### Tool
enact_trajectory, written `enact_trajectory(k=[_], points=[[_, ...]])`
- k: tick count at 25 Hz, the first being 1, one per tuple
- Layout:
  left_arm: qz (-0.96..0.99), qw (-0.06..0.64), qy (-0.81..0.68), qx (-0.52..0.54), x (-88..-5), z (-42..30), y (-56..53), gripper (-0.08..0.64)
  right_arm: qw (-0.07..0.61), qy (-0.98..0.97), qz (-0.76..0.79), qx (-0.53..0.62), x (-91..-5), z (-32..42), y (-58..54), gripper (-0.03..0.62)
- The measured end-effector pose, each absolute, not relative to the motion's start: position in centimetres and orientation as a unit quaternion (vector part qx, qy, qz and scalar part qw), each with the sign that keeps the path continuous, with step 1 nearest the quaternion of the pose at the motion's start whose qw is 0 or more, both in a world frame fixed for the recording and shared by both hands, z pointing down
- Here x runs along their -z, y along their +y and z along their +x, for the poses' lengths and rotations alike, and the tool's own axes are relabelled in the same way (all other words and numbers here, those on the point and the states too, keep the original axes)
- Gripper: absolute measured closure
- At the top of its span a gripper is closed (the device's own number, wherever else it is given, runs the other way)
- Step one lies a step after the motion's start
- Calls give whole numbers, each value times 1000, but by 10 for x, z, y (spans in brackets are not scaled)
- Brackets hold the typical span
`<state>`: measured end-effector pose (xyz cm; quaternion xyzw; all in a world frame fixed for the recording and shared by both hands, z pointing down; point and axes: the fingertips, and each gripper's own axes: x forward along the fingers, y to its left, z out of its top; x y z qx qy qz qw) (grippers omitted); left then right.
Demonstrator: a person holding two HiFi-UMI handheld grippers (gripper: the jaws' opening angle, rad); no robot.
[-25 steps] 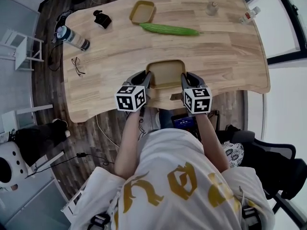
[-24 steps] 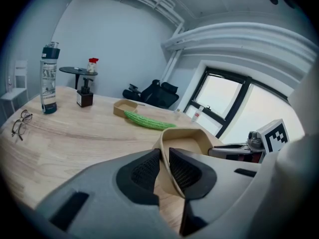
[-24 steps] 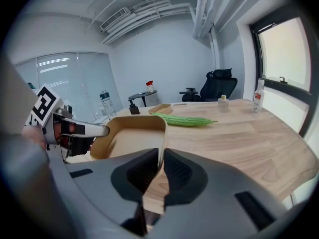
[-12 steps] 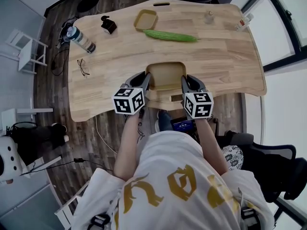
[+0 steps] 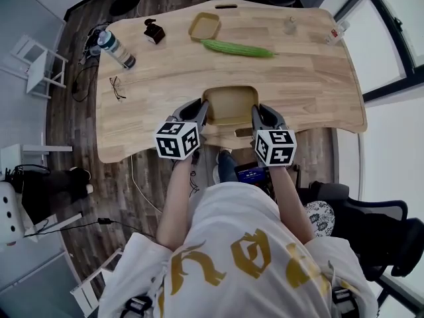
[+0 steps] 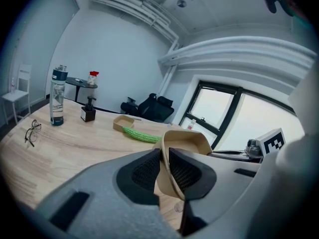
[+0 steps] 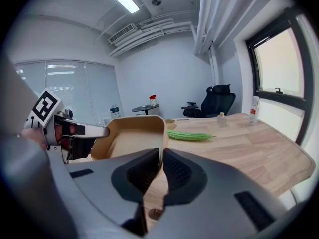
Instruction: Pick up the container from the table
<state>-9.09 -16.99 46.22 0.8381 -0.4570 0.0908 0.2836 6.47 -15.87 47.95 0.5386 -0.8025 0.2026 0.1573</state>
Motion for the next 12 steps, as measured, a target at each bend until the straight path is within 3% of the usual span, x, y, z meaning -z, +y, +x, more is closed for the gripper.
enact_trajectory(k=[12], points=[[840, 281, -454, -94, -465, -89, -168, 502, 150, -810, 531, -200, -475, 67, -158, 563]])
